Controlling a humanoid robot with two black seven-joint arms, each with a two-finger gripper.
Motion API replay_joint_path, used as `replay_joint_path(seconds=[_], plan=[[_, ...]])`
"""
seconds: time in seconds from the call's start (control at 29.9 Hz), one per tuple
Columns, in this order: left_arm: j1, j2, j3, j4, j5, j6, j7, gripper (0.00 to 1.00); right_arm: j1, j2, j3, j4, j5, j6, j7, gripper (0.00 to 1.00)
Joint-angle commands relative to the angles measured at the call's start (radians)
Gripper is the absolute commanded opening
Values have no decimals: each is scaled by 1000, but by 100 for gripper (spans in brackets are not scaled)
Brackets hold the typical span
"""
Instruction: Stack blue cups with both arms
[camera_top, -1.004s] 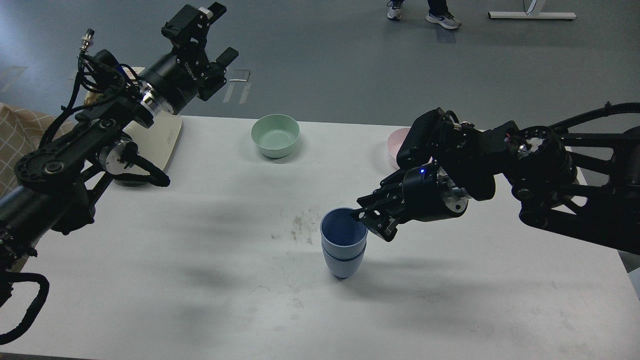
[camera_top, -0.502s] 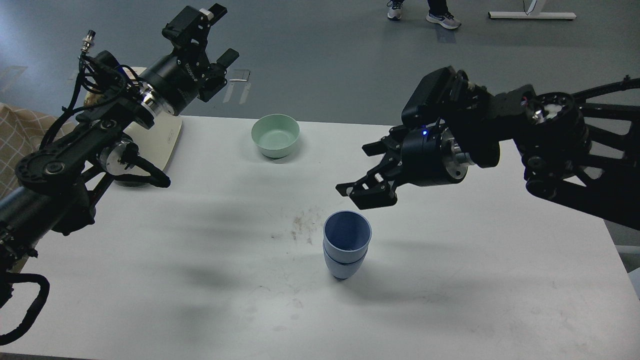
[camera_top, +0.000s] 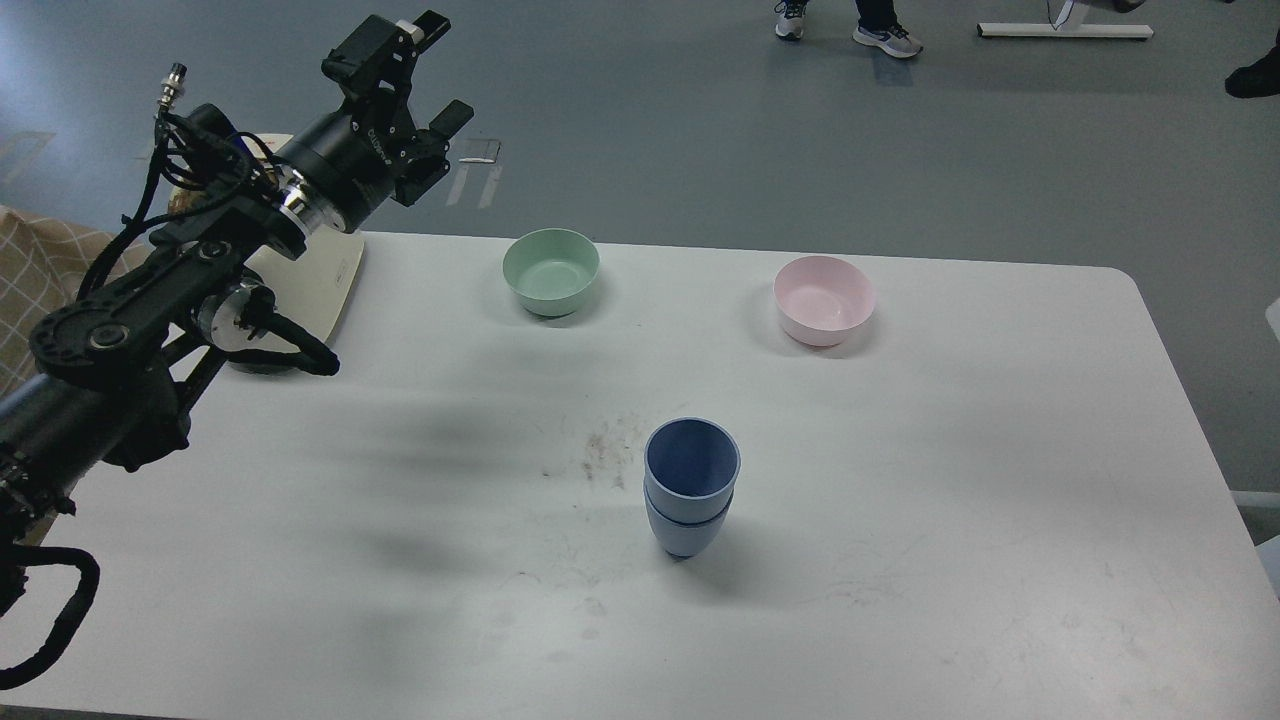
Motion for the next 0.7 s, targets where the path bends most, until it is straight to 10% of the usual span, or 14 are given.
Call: replay_joint_path(seconds=[0.0,0.67], plan=[[0,-10,-3,32,-7,-3,0,97,-97,47,112,-136,215,0,5,100],[-3,-95,-66,199,-104,-95,0,97,-446,284,370,-294,756,0,37,100]])
